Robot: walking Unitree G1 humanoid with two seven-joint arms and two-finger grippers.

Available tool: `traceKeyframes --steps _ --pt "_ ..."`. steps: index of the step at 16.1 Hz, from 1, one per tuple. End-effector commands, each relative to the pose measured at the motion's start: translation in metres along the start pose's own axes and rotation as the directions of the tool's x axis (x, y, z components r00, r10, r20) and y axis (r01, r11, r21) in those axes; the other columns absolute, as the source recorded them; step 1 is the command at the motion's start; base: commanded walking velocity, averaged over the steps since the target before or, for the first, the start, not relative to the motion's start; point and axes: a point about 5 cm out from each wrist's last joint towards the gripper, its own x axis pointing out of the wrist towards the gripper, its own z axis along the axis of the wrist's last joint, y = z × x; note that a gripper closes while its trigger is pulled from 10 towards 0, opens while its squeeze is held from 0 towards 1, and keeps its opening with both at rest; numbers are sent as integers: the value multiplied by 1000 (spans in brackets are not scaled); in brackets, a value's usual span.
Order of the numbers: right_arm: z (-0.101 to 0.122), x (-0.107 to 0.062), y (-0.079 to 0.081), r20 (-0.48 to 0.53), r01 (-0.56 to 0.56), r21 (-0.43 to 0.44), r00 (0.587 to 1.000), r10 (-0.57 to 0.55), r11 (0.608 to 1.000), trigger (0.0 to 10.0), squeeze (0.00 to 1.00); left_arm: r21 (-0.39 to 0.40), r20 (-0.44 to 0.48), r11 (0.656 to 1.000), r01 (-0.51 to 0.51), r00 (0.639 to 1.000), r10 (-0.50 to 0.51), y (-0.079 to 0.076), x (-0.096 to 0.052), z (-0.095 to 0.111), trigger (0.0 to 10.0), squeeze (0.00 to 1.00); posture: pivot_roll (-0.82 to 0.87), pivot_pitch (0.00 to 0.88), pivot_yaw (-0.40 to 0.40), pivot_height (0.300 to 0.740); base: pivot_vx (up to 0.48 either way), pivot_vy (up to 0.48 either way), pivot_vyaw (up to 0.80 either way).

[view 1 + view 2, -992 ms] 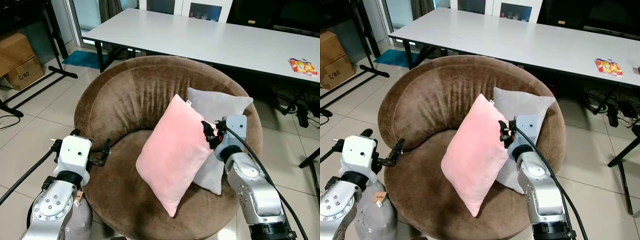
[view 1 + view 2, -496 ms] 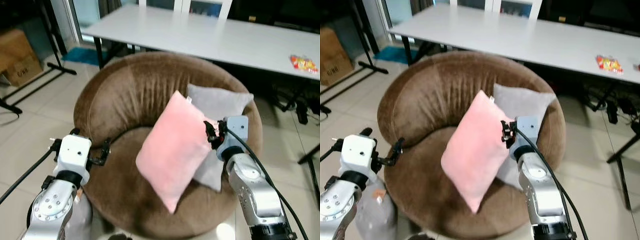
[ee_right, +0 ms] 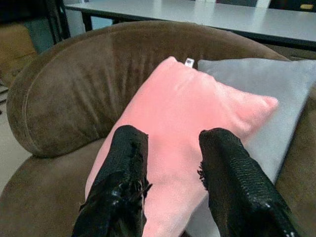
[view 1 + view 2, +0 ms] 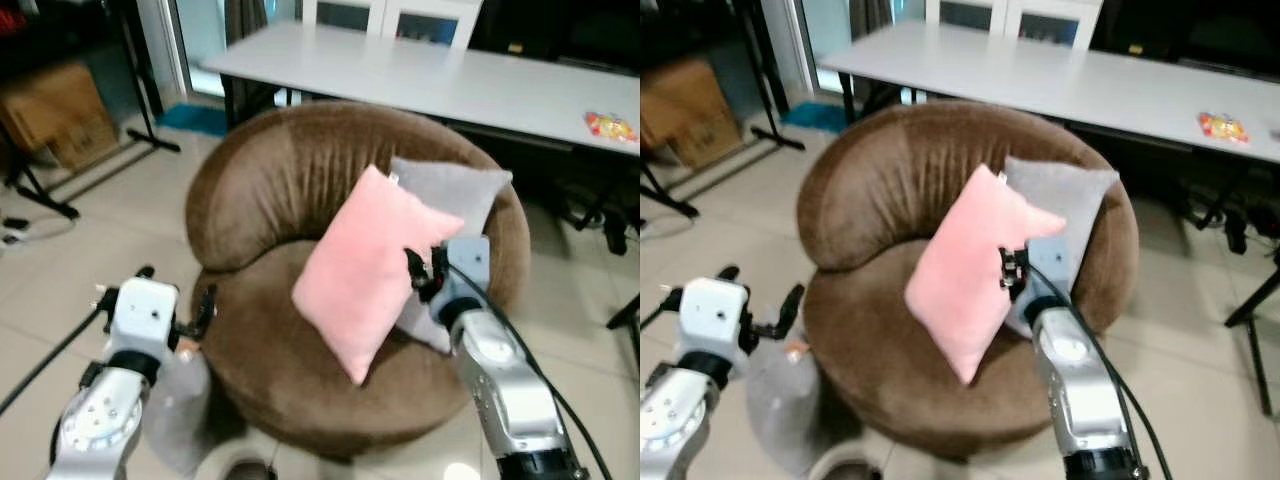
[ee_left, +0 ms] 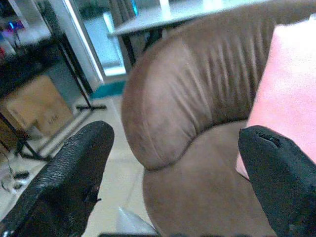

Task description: Move the pillow to the sofa from floor

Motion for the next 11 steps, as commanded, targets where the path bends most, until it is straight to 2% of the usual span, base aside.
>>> traceKeyframes --steps 1,6,11 --pt "3 0 0 8 -3 1 1000 3 1000 10000 0 8 2 1000 -3 1000 3 0 1 1 10000 0 49 0 -29 740 0 0 0" --pt "1 0 0 2 -6 7 1000 6 1000 10000 0 -3 -1 1000 3 1000 -3 0 2 1 10000 0 42 0 -23 740 0 0 0" --pt "0 1 1 -6 -10 12 1000 10 1000 10000 0 -6 0 1000 1 1000 -1 0 4 2 10000 0 44 0 -27 740 0 309 0"
